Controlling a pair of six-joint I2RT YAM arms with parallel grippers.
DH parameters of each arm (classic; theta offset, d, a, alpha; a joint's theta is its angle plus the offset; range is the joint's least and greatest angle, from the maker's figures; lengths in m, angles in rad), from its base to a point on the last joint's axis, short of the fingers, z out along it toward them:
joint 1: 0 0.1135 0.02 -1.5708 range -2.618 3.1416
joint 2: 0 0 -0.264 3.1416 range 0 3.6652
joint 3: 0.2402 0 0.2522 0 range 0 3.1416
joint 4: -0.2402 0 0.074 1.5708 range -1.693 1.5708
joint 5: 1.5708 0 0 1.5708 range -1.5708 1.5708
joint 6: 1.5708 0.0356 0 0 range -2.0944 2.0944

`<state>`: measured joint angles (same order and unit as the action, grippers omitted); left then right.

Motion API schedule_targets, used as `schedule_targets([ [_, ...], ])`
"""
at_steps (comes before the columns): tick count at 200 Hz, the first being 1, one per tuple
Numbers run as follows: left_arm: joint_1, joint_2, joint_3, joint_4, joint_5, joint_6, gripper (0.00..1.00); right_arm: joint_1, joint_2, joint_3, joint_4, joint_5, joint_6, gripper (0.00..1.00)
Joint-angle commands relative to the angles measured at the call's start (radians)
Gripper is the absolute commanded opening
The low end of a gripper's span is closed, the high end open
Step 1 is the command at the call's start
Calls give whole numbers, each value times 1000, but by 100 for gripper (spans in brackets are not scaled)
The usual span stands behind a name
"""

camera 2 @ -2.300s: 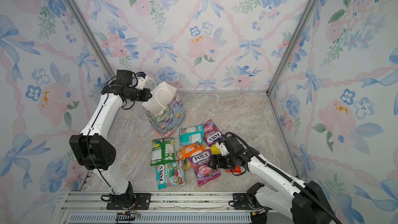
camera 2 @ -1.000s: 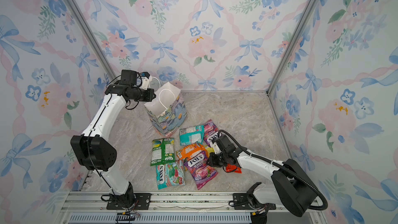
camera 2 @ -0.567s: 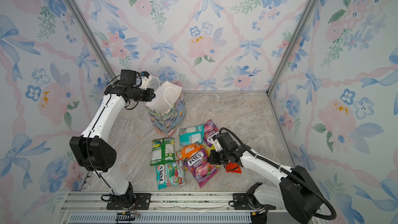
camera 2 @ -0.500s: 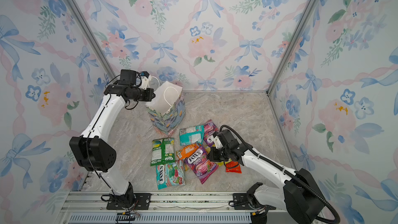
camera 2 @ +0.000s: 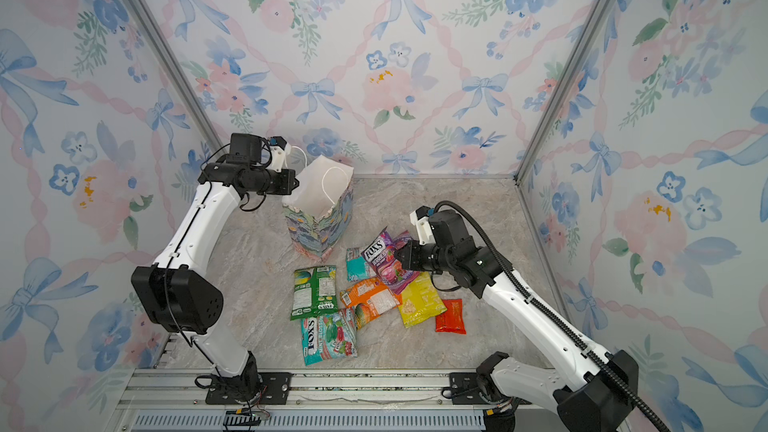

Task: Place the snacks into the paper bag
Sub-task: 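Lift the purple packet with the right gripper toward the bag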

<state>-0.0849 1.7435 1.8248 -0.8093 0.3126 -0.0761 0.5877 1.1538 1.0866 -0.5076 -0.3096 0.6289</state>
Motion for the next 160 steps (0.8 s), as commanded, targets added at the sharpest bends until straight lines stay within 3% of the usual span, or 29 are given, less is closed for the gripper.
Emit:
schedule_targets([
  [1,-6,-36,-15,18,21,-17,0,-21,41,69,80,64,11,0],
  [108,-13,-58,-40,48,61,-35,0,-36,263,468,185,215,-79,0],
  [160,-16,-69,-66,70,76,-50,0,-50,385,667,190,231,-128,0],
])
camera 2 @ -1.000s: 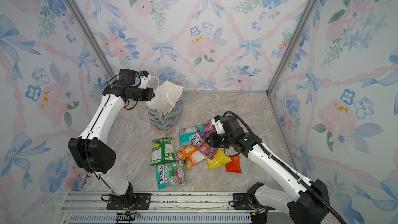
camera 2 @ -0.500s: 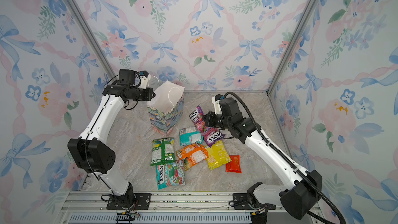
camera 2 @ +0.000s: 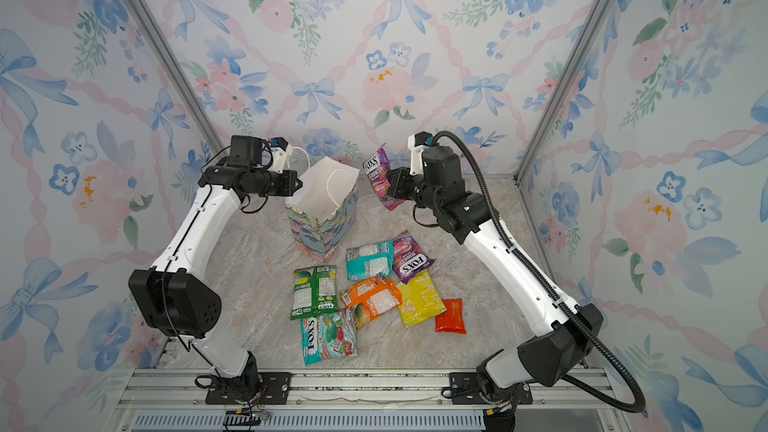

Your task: Place the snacks into the paper bag

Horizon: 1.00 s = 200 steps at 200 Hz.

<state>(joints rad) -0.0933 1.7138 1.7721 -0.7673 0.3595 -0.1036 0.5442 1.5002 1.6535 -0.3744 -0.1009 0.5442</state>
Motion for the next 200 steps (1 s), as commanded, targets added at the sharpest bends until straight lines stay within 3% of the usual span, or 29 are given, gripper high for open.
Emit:
schedule_targets([
  [1,-8,-39,-14,29,29,-23,0,-7,40,105,57,22,-43,0],
  [71,-17,-46,-31,46,39,-34,0,12,219,319,151,43,-52,0],
  [164,-25,-55,-53,66,33,-48,0,126,602,838,37,33,-28,0],
  [200,-25,-60,-57,69,29,-50,0,171,611,824,46,62,-17,0],
])
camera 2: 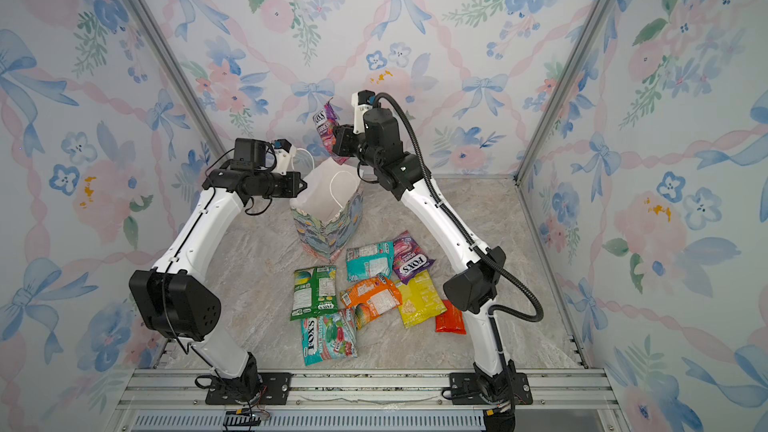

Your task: Place the snacks into the paper bag

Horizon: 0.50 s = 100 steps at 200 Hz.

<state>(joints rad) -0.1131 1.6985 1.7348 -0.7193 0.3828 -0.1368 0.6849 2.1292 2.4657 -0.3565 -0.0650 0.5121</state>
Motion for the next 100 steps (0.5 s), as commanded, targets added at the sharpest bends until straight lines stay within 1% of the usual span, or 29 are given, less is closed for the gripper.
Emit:
schedule_targets([
  [1,-5,-44,-20,21,5,-17,0,31,-21,8,31,26,15,0],
  [44,-4,-55,-31,32,-22,-27,0,71,-137,-222,165,104,51,0],
  [79,-2,-69,-48,53,-36,-47,0,87,-270,-468,310,200,84,0],
  [100,-3,-73,-55,64,-39,-58,0,90,-321,-549,360,239,95,0],
])
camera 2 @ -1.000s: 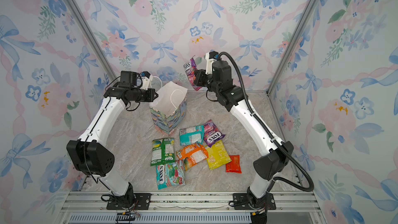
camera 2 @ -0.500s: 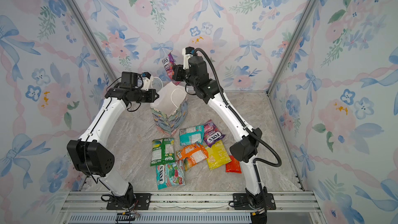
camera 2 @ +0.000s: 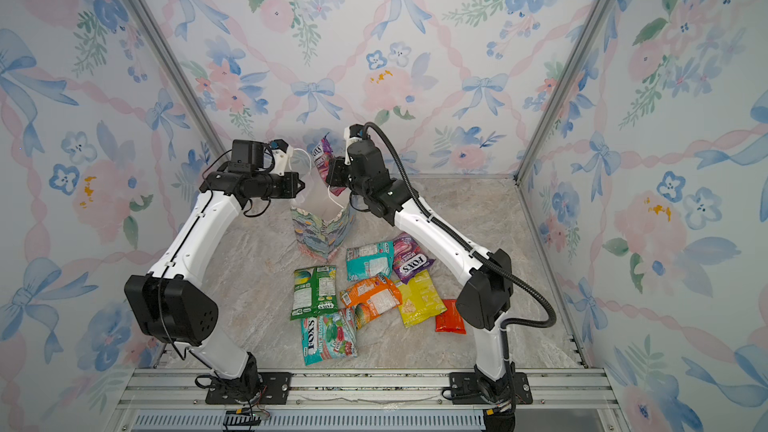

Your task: Place the snacks into the paper bag

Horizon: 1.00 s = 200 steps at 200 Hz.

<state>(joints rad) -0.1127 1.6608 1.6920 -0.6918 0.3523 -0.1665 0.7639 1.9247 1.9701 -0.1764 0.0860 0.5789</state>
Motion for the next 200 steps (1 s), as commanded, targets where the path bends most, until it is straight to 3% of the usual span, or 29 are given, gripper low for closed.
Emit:
schedule_targets([
  [1,-3,-36,-13,37,-9,-29,0,11,-119,-56,180,88,29,0],
  [106,-3,-61,-48,91,-5,-88,0,12,-137,-140,173,70,135,0],
  [200,-12,-119,-110,173,-54,-148,0,19,8,-6,111,7,234,0],
])
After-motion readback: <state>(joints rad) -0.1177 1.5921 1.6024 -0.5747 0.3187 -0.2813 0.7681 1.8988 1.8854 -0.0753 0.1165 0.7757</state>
